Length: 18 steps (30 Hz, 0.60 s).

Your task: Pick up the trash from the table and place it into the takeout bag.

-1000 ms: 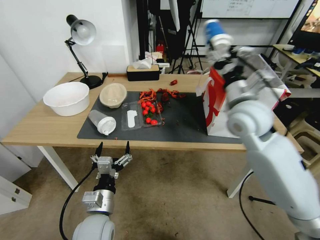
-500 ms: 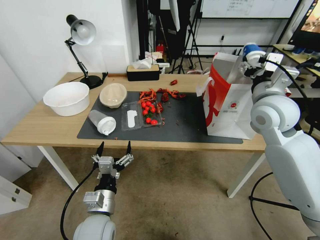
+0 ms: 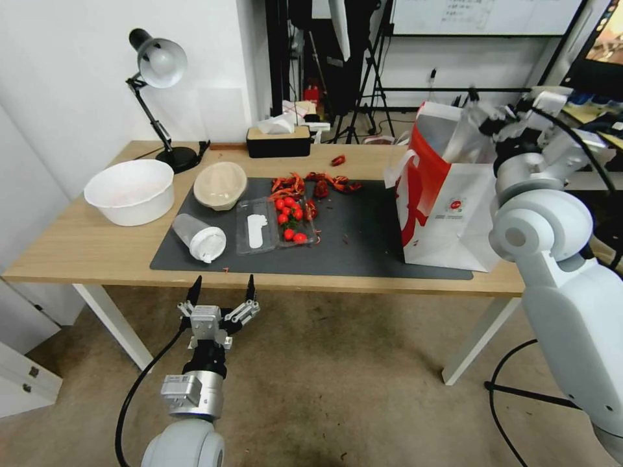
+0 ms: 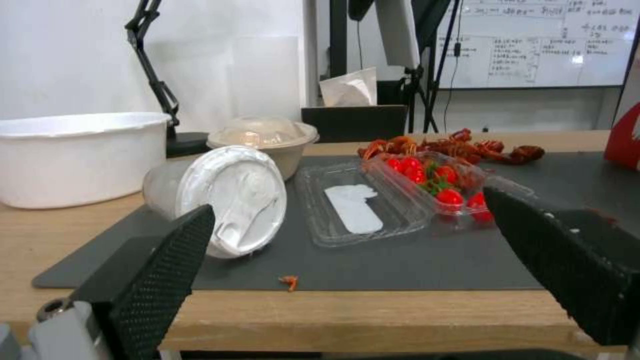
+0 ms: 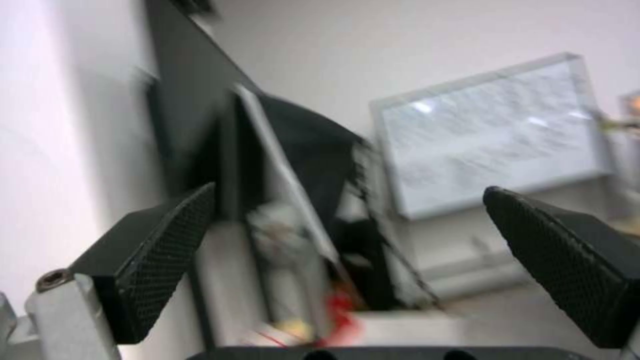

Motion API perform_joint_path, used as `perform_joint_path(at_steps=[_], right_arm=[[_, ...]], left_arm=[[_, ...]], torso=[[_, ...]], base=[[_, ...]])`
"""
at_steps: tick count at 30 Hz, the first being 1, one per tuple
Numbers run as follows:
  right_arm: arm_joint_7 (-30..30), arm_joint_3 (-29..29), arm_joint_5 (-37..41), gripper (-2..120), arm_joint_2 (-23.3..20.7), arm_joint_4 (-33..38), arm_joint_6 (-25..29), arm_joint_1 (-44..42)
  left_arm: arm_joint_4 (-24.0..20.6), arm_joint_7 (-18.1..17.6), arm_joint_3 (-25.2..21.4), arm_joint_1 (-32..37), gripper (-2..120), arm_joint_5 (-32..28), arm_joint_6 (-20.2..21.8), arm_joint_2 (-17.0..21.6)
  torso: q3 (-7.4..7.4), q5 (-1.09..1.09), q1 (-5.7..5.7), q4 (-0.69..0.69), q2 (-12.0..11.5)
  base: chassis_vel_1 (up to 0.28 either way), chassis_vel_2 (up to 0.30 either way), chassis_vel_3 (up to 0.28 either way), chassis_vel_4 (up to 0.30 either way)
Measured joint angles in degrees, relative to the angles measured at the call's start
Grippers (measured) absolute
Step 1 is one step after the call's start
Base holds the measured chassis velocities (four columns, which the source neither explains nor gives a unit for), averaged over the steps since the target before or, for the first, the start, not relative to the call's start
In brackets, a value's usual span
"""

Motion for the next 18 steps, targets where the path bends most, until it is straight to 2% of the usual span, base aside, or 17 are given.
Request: perform_joint_path(at_steps=[2, 7, 10, 17, 18], right_arm=[[-4.8, -0.5, 0.5, 100, -0.4, 1.9, 3.6, -2.3], [-10.7, -2.0, -1.8, 100, -1.5, 5.3, 6.4, -7.9], [-15.9, -4.0, -8.3, 100, -2.2, 7.4, 9.6, -14.5], [-17.3, -4.8, -16.5, 100, -1.5, 9.5, 11.3, -22.4], [-16.8, -4.7, -20.3, 100, -1.2, 9.9, 11.5, -25.9]], left_arm=[[0.0, 0.0, 0.0, 0.0, 100, 0.0, 0.0, 0.0], [0.0, 0.0, 0.0, 0.1, 100, 0.0, 0.0, 0.0], [0.0, 0.0, 0.0, 0.0, 100, 0.0, 0.0, 0.0], [-0.1, 0.0, -0.1, 0.0, 100, -0.1, 0.0, 0.0], [-0.1, 0.0, -0.2, 0.0, 100, -0.2, -0.1, 0.0]], torso=[[0.0, 0.0, 0.0, -0.01, 0.0], [0.0, 0.0, 0.0, -0.01, 0.0], [-0.01, 0.01, 0.0, 0.0, 0.0], [0.0, -0.01, 0.0, 0.0, 0.0], [-0.01, 0.0, 0.0, 0.0, 0.0]], base=[[0.0, 0.0, 0.0, 0.0], [0.0, 0.0, 0.0, 0.0], [0.0, 0.0, 0.0, 0.0], [0.0, 0.0, 0.0, 0.0], [0.0, 0.0, 0.0, 0.0]])
